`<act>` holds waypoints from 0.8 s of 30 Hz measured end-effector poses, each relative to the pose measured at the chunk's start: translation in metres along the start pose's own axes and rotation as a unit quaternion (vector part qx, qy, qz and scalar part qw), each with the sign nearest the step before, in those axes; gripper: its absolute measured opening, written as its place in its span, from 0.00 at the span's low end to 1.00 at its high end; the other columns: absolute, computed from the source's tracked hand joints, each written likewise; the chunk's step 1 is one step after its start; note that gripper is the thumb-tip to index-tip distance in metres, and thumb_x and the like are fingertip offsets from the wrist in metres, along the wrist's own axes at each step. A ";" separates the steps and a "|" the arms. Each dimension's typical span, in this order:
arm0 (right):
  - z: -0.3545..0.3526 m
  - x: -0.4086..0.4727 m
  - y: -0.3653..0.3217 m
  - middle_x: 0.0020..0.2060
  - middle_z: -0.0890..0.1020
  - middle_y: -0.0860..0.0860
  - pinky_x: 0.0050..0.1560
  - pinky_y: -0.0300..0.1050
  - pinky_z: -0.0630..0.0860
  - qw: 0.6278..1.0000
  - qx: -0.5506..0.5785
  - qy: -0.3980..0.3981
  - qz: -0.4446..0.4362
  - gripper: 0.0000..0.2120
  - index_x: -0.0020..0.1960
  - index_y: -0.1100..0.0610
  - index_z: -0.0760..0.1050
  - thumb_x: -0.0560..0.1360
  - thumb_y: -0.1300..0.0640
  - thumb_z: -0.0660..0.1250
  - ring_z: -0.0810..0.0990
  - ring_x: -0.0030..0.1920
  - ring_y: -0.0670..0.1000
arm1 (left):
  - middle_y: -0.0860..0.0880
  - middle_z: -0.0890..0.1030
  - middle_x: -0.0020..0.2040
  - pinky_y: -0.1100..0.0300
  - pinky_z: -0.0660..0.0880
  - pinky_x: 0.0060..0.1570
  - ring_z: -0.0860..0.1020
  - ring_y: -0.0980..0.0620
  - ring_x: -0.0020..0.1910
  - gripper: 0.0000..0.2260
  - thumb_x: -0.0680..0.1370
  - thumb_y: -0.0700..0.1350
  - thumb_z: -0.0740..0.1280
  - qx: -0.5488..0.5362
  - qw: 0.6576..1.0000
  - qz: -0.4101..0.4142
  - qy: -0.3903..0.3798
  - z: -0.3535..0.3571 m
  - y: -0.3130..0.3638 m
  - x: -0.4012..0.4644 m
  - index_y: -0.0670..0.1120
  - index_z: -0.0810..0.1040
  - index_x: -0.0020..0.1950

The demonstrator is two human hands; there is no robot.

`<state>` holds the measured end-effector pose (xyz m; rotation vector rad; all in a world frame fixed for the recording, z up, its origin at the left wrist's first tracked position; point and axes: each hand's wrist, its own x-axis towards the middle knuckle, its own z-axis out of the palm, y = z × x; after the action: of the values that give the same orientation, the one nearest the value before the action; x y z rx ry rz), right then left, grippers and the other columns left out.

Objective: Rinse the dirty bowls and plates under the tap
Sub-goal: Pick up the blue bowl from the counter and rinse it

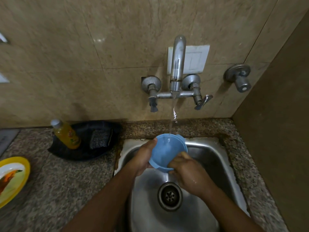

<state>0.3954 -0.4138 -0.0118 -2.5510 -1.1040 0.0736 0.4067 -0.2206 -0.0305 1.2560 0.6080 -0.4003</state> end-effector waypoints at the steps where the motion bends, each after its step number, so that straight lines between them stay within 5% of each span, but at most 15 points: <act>1: 0.001 0.000 0.004 0.56 0.79 0.44 0.59 0.40 0.73 0.997 0.063 0.050 0.020 0.14 0.55 0.48 0.79 0.70 0.54 0.69 0.72 0.62 0.48 | 0.44 0.85 0.54 0.39 0.78 0.56 0.83 0.43 0.53 0.20 0.81 0.61 0.57 -0.006 1.000 0.008 0.011 0.000 0.000 -0.001 0.50 0.78 0.63; 3: 0.003 -0.004 0.007 0.62 0.73 0.45 0.64 0.39 0.67 0.957 0.202 0.175 0.115 0.21 0.61 0.49 0.75 0.68 0.55 0.71 0.69 0.66 0.45 | 0.45 0.84 0.56 0.38 0.78 0.56 0.83 0.43 0.54 0.19 0.80 0.61 0.58 0.009 1.000 0.015 0.025 0.000 -0.001 -0.001 0.53 0.78 0.62; 5: 0.001 -0.005 0.006 0.62 0.71 0.43 0.60 0.38 0.71 0.859 0.391 0.223 0.246 0.26 0.67 0.46 0.67 0.70 0.52 0.70 0.70 0.64 0.44 | 0.46 0.84 0.56 0.39 0.78 0.57 0.83 0.44 0.54 0.20 0.79 0.63 0.59 0.022 0.999 0.010 0.037 0.001 -0.005 -0.003 0.54 0.78 0.63; 8: 0.002 0.007 -0.004 0.58 0.79 0.46 0.46 0.49 0.81 0.670 0.642 0.092 0.361 0.23 0.69 0.39 0.65 0.77 0.53 0.67 0.80 0.55 0.50 | 0.45 0.85 0.55 0.43 0.78 0.58 0.83 0.45 0.53 0.21 0.80 0.61 0.60 0.017 0.999 0.018 0.036 0.003 -0.011 -0.004 0.50 0.78 0.64; 10: 0.006 0.015 -0.003 0.58 0.80 0.52 0.47 0.57 0.81 0.643 0.653 0.105 0.387 0.20 0.69 0.42 0.68 0.79 0.58 0.61 0.81 0.53 0.54 | 0.46 0.85 0.52 0.52 0.80 0.51 0.84 0.48 0.51 0.20 0.81 0.60 0.58 0.040 0.998 0.027 0.038 0.006 -0.006 -0.009 0.48 0.79 0.61; 14: 0.017 0.015 0.001 0.55 0.79 0.56 0.43 0.54 0.79 0.571 0.653 0.173 0.466 0.18 0.68 0.50 0.69 0.80 0.59 0.55 0.79 0.52 0.56 | 0.51 0.82 0.57 0.62 0.74 0.47 0.79 0.53 0.54 0.22 0.81 0.64 0.53 0.089 0.995 0.044 0.023 0.004 0.008 -0.010 0.52 0.78 0.60; 17: 0.024 0.013 -0.006 0.60 0.77 0.58 0.40 0.51 0.78 0.590 0.648 0.149 0.458 0.21 0.70 0.50 0.68 0.79 0.62 0.55 0.78 0.56 0.59 | 0.49 0.84 0.54 0.62 0.75 0.40 0.82 0.53 0.48 0.19 0.83 0.59 0.54 0.095 0.994 0.038 0.035 -0.002 0.012 -0.012 0.51 0.80 0.57; 21: 0.014 0.026 -0.009 0.57 0.78 0.56 0.44 0.52 0.78 0.581 0.662 0.175 0.439 0.19 0.66 0.49 0.69 0.79 0.64 0.54 0.78 0.54 0.56 | 0.48 0.84 0.53 0.53 0.76 0.55 0.82 0.50 0.51 0.20 0.81 0.61 0.57 0.159 0.986 0.028 0.040 -0.007 0.006 -0.017 0.50 0.80 0.60; 24: 0.012 0.021 0.001 0.58 0.78 0.53 0.53 0.61 0.79 0.632 0.656 0.154 0.383 0.28 0.70 0.45 0.67 0.75 0.68 0.55 0.78 0.56 0.55 | 0.47 0.83 0.53 0.50 0.80 0.51 0.83 0.48 0.49 0.19 0.78 0.63 0.62 0.169 0.986 -0.002 0.008 -0.013 0.001 -0.020 0.52 0.79 0.61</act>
<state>0.4080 -0.3956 -0.0217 -1.3229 0.3121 0.4402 0.3890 -0.2088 -0.0195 1.5829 0.5700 -0.5120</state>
